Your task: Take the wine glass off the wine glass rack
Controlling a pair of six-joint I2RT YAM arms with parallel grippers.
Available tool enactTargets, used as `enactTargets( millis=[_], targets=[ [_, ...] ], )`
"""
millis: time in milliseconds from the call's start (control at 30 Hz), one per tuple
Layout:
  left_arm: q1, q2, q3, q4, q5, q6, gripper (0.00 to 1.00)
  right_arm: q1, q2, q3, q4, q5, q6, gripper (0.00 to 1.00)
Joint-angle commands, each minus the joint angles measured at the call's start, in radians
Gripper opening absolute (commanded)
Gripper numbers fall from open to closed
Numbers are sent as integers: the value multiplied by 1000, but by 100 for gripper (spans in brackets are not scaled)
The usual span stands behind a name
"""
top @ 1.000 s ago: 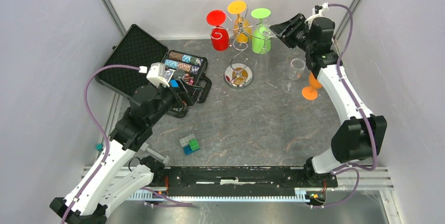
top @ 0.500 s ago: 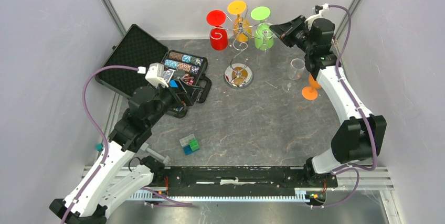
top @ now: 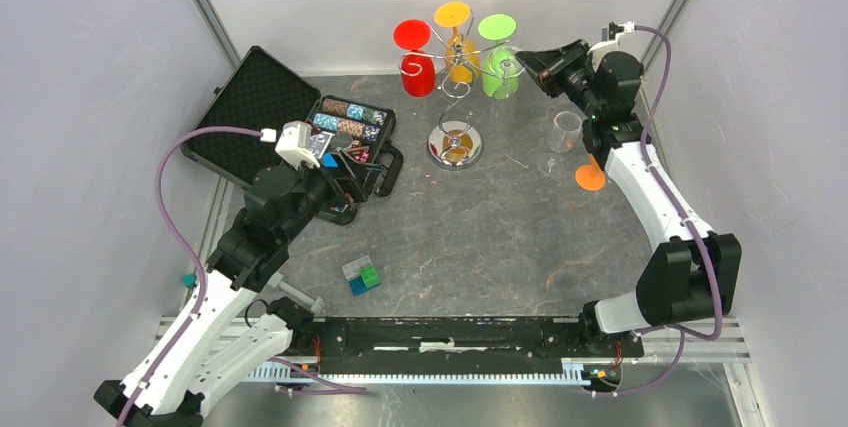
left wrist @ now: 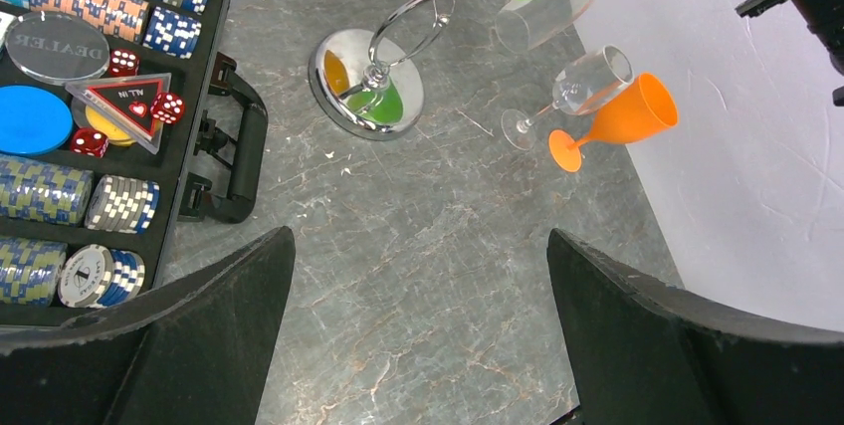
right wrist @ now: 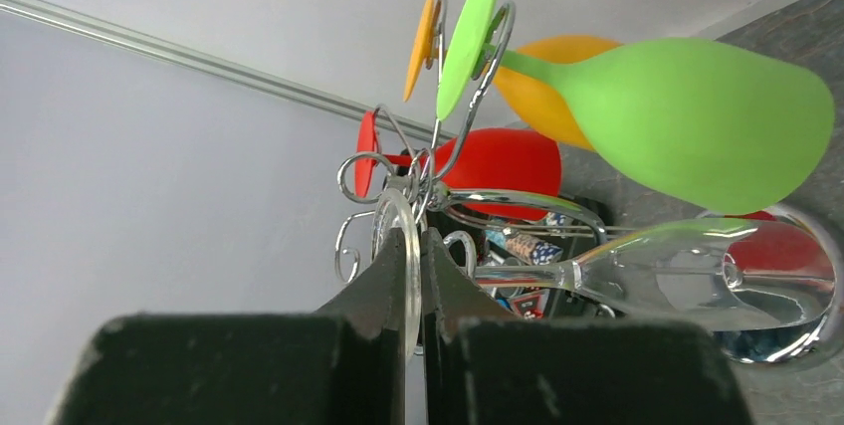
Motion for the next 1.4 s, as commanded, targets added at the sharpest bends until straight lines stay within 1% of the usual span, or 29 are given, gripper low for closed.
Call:
enactTargets(
  millis=[0, 433, 733, 967, 1367],
  targets=[
    [4, -16, 2, 35, -18, 35, 100, 7, -80, -45, 134, -25, 90, 0],
    [4, -16, 2, 36, -21, 34, 100, 7, -153, -74, 88, 34, 61, 0],
    [5, -15, 0, 37, -20, 32, 100, 24, -179, -67, 71, 26, 43, 0],
    [5, -19, -1, 39, -23, 32, 100, 45, -140, -50, 78, 22, 43, 0],
    [5, -18, -1, 34, -35, 35, 100, 59, -61, 1, 91, 80, 27, 0]
  ],
)
